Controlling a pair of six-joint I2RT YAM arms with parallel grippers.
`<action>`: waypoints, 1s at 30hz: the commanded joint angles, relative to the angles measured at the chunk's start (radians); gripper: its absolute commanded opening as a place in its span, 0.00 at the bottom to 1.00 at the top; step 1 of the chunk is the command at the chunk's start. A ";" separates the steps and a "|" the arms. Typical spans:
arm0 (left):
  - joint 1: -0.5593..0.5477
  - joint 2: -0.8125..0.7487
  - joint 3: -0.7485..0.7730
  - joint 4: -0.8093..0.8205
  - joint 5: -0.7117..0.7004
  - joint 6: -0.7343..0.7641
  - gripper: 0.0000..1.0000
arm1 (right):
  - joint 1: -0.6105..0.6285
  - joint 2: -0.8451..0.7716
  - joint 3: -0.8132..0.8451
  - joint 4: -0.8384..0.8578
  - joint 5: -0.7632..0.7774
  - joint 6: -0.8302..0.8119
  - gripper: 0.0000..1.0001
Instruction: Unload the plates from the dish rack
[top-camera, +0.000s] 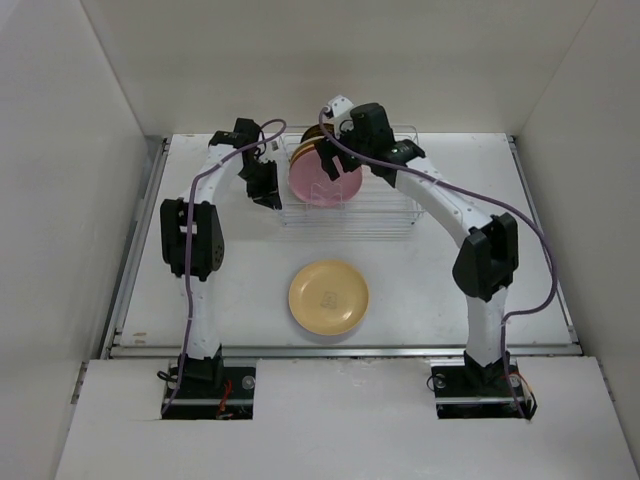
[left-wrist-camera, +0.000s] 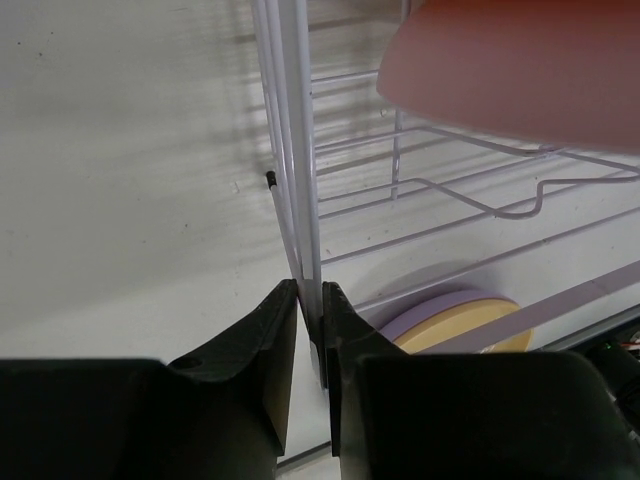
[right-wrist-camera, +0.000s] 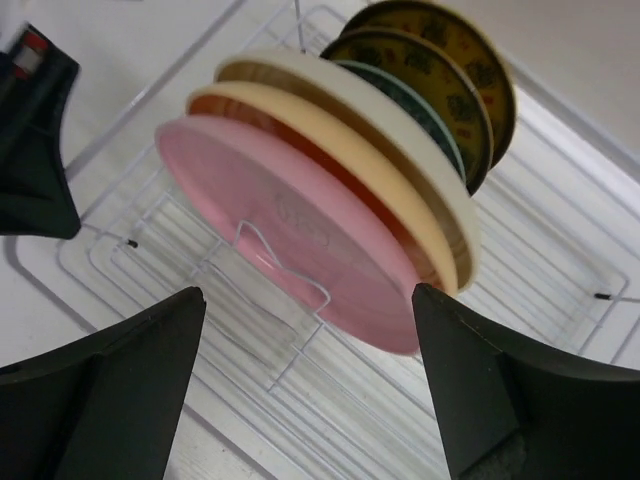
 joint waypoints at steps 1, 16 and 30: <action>-0.004 0.001 0.059 -0.119 0.048 0.010 0.12 | -0.030 -0.093 0.031 0.048 -0.061 -0.022 0.90; -0.004 0.039 0.112 -0.149 0.017 0.053 0.14 | -0.059 0.066 0.133 0.014 -0.197 -0.022 0.55; -0.004 0.048 0.112 -0.149 0.017 0.053 0.14 | -0.059 0.112 0.087 0.033 -0.207 -0.011 0.46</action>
